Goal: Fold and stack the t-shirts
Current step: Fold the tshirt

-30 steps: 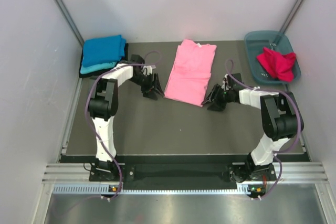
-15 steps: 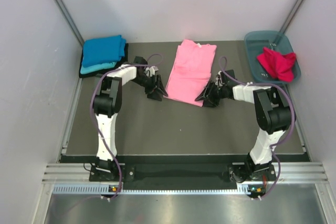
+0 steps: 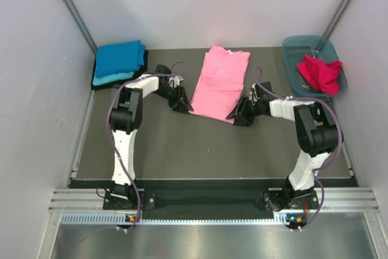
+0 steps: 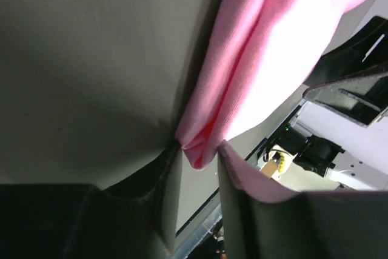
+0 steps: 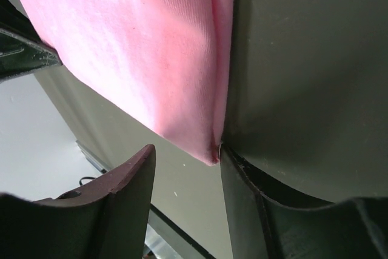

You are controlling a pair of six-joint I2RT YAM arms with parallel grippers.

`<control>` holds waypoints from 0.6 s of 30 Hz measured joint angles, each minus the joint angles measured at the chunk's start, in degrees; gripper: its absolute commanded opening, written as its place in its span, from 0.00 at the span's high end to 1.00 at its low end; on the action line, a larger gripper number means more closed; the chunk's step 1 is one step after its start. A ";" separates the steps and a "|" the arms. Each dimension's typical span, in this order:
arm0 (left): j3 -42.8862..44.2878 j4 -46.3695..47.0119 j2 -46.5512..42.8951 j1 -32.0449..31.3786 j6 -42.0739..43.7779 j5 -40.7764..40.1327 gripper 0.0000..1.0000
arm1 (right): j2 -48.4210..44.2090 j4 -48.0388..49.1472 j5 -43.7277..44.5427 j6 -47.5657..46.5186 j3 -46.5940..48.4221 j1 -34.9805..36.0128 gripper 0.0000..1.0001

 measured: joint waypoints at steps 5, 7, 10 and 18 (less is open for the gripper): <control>0.00 0.63 0.37 0.00 -0.26 -0.07 0.93 | -0.72 -0.52 -0.02 -0.59 -0.79 0.00 0.52; 0.00 0.79 0.39 -0.04 -0.28 -0.04 0.95 | -1.03 -0.31 -0.20 -0.46 -1.40 0.02 0.52; -0.04 1.01 0.39 -0.04 -0.48 -0.02 0.98 | -1.25 -0.04 -0.50 0.13 -1.86 0.22 0.52; -0.87 1.79 0.39 -0.04 -0.74 0.37 1.00 | -1.14 1.05 -0.63 2.43 -2.51 1.14 0.56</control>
